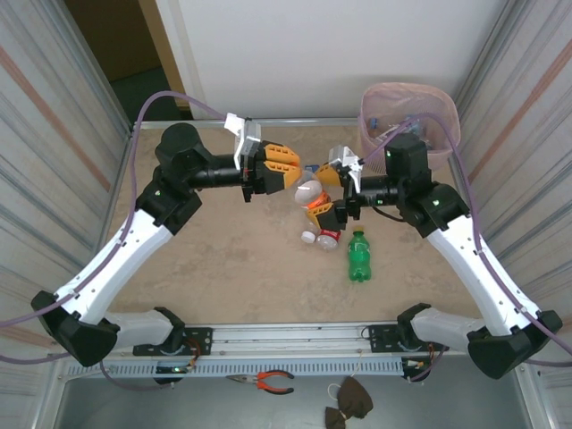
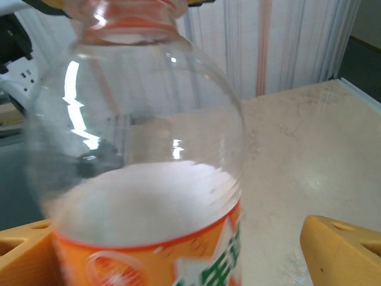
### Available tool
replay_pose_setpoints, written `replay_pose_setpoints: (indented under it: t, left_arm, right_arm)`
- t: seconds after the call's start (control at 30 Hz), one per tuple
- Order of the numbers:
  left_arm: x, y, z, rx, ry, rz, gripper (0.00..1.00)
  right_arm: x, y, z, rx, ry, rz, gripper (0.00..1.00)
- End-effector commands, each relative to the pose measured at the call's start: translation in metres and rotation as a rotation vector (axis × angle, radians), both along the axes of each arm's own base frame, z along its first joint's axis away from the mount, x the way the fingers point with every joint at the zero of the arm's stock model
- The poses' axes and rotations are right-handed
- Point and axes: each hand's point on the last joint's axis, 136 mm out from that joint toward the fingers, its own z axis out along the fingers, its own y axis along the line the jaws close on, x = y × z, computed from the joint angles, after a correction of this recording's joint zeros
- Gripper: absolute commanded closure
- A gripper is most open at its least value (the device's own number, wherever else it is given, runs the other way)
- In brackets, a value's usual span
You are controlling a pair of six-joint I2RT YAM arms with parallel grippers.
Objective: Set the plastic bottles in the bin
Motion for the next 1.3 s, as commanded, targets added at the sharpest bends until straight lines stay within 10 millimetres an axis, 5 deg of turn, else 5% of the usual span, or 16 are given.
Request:
replay_pose_setpoints:
  t: [0.0,0.53,0.8,1.03,1.27]
  left_arm:
    - [-0.014,0.002,0.012,-0.003,-0.062,-0.041,0.91]
    - [-0.005,0.003,0.007,0.006,-0.064,0.018,0.83]
    - [0.010,0.013,0.002,-0.005,-0.066,0.152,0.49]
    - [0.024,0.035,0.001,-0.029,-0.080,0.316,0.24]
    - [0.027,0.048,-0.011,-0.021,-0.065,0.394,0.22]
  right_arm:
    - [-0.004,0.003,-0.006,-0.021,-0.040,0.035,0.10]
    - [-0.011,0.003,0.003,-0.014,-0.022,0.059,0.37]
    - [-0.006,0.002,0.008,-0.010,-0.003,0.039,0.43]
    - [0.017,-0.011,0.016,0.008,0.032,-0.069,0.45]
    - [0.063,-0.040,0.033,0.040,0.070,-0.280,0.45]
